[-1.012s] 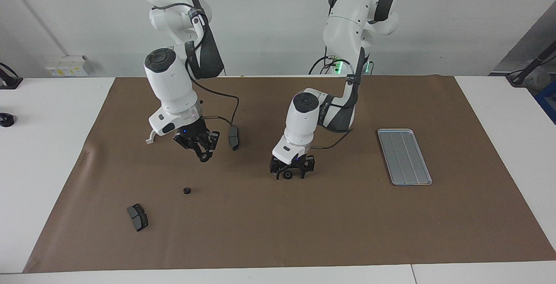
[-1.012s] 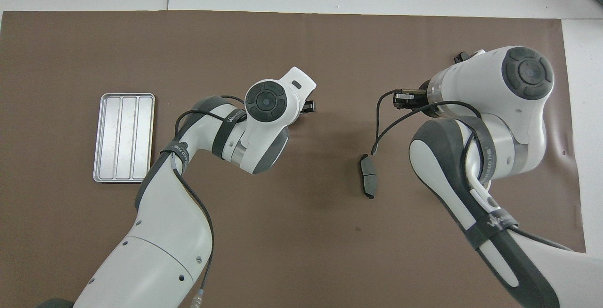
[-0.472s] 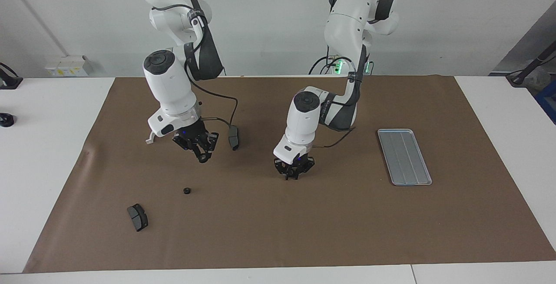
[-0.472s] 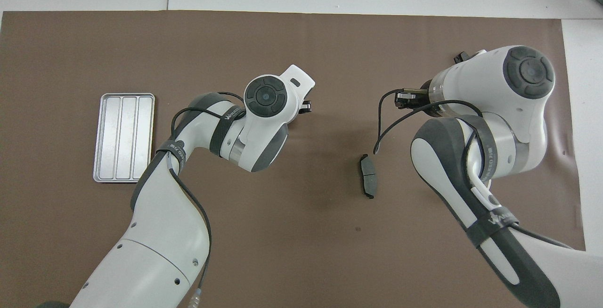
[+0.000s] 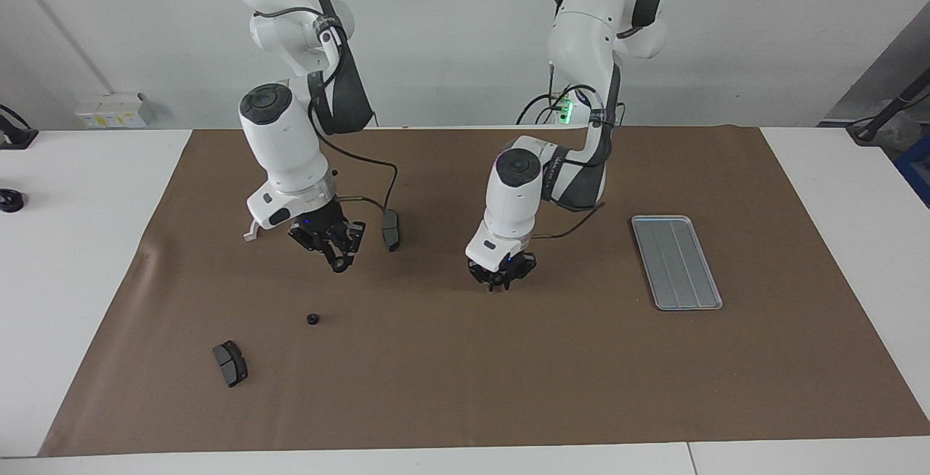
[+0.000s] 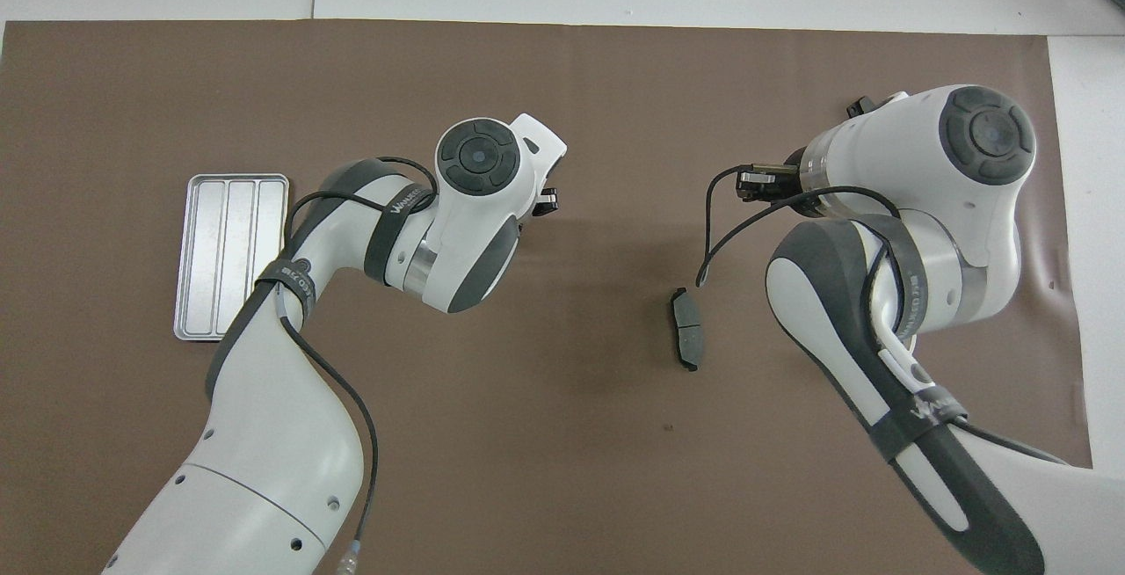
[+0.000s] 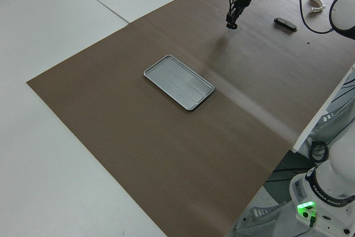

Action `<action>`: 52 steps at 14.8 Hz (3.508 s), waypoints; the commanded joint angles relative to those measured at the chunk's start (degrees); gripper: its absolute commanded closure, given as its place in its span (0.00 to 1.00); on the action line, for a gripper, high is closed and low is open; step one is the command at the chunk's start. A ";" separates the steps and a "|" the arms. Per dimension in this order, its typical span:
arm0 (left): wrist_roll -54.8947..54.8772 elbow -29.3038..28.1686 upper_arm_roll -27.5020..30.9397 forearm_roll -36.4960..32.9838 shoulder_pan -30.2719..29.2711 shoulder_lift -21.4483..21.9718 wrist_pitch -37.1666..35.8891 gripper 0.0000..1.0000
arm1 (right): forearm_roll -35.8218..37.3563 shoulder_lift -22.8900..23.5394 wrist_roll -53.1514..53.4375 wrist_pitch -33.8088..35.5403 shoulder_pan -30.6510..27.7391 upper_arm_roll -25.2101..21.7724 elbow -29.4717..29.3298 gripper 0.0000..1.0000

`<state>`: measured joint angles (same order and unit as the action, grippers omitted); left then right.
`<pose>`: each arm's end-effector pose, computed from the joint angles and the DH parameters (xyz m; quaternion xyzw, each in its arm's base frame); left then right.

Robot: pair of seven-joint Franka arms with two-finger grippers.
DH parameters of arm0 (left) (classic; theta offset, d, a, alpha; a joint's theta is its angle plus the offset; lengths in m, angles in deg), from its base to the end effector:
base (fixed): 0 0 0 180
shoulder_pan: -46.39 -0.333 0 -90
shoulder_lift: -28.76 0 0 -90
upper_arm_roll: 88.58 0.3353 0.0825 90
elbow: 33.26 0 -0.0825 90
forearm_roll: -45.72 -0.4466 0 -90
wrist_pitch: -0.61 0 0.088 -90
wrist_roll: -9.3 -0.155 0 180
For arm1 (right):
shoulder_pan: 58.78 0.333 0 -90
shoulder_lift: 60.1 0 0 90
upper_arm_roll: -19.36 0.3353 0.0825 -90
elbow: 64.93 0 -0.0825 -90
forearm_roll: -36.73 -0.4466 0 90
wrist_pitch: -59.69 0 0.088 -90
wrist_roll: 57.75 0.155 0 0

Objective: Pick bearing gear from pile to tray

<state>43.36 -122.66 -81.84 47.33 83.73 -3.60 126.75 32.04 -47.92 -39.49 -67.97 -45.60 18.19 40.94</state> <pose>0.6586 -0.4030 0.2618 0.9986 0.0277 0.0443 0.0051 0.6805 0.1510 0.3682 -0.9931 0.0760 -0.0724 0.0530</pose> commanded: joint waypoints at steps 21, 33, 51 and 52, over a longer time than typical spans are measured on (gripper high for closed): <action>-37.23 -39.52 4.77 2.16 -25.82 27.26 14.56 0.90 | 3.45 23.87 23.22 -26.16 16.80 -1.10 -15.44 0.00; -36.97 -34.55 4.33 2.52 -23.02 27.18 9.68 0.00 | 3.28 12.68 -19.82 -3.30 -1.57 -3.22 -7.52 0.00; -13.60 1.68 4.42 2.26 -1.31 2.40 3.94 0.00 | 2.40 17.52 -22.31 -8.39 -3.78 -3.22 -6.20 0.58; -11.67 3.34 4.42 2.26 -0.70 0.39 4.12 0.00 | 2.40 17.52 -22.22 -9.00 -3.78 -3.22 -5.85 0.58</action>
<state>28.14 -124.72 -78.41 49.34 81.43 1.37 131.49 34.81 -30.47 -60.67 -75.05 -48.40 14.10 34.18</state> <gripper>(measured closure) 0.000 0.568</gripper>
